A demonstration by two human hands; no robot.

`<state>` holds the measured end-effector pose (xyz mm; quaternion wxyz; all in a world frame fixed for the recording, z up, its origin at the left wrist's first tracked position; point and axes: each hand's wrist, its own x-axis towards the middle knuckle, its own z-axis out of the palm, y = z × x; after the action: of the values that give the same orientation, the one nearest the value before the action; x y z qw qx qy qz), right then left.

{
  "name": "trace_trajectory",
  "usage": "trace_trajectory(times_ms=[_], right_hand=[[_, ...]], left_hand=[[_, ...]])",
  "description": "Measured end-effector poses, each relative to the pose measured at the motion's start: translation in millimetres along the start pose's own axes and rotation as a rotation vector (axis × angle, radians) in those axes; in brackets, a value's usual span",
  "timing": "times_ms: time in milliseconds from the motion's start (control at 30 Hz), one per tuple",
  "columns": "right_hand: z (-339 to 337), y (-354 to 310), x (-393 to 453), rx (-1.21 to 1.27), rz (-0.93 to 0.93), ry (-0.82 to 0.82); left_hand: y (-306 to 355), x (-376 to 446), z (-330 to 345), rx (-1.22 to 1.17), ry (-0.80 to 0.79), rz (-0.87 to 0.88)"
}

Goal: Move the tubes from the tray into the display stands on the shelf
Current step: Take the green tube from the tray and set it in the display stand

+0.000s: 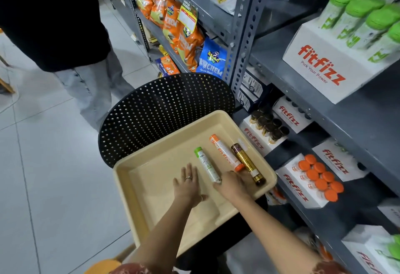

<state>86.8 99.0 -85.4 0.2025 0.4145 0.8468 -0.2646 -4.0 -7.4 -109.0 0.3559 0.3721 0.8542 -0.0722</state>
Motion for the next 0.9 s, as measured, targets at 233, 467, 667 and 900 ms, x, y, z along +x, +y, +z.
trace_trajectory(times_ms=[233, 467, 667, 900], right_hand=[[-25.7, -0.8, -5.5, 0.190, 0.013, 0.119], [-119.5, 7.5, -38.2, 0.395, -0.007, 0.310], [-229.9, 35.5, -94.2, 0.300, -0.029, 0.401], [-313.4, 80.5, -186.7, 0.247, -0.022, 0.572]], left_hand=[[1.1, -4.0, -11.4, 0.012, 0.056, 0.006], [35.6, -16.2, -68.1, 0.074, 0.294, 0.141], [102.7, -42.2, -123.7, 0.016, 0.504, 0.341], [195.5, -74.3, -156.0, 0.064, 0.710, 0.605]])
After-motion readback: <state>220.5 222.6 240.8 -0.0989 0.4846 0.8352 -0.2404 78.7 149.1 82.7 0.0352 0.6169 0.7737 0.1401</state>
